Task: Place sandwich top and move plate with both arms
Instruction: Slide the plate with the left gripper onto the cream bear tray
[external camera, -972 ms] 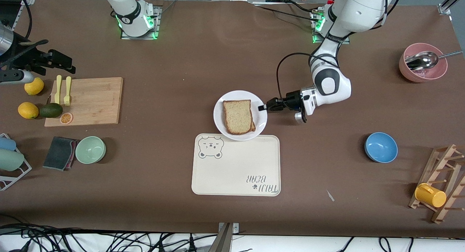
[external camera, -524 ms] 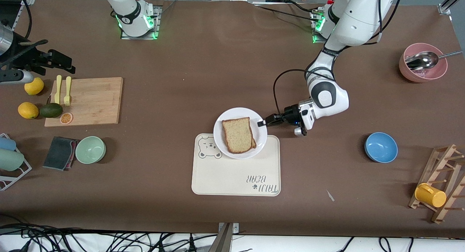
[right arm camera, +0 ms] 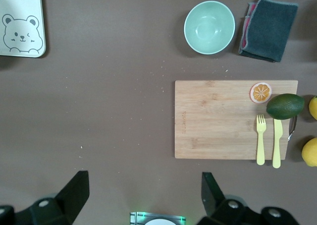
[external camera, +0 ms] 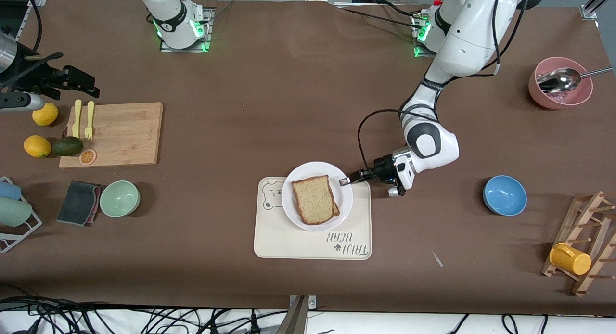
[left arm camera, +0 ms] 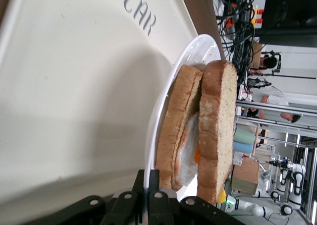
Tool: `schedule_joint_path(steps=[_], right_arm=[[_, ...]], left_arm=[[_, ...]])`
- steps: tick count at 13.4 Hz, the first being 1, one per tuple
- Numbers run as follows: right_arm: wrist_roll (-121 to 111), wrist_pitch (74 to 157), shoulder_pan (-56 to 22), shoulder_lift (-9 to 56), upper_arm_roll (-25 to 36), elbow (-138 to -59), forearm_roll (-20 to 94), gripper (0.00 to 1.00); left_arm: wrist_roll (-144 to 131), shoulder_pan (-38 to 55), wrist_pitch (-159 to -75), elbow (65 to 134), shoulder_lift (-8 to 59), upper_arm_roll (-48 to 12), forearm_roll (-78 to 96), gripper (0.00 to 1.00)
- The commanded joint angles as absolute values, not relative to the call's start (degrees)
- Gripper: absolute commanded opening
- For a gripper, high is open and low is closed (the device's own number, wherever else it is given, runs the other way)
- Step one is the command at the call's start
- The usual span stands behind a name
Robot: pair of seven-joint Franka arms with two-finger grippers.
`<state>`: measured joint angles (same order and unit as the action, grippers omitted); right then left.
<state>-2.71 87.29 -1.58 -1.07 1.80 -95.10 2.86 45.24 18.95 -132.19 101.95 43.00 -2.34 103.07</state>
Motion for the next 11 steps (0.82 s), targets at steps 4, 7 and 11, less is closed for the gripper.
schedule_joint_path(steps=[4,7,11], right_arm=[[-3.34,86.13,-1.49,-0.97,1.93,-93.87,3.43,1.0],[-3.16,86.13,-1.49,-0.97,1.76,-93.87,3.43,1.0],[-3.25,86.13,-1.49,-0.97,1.67,-93.87,3.43,1.0]], left_arm=[[39.56,21.35,-135.18,93.78,48.07,-0.27,101.34,0.0],[39.55,21.71,-135.18,92.9,49.04,0.44,101.34,0.0],[39.64,21.71,-135.18,92.99,49.13,0.79,101.25,0.0]])
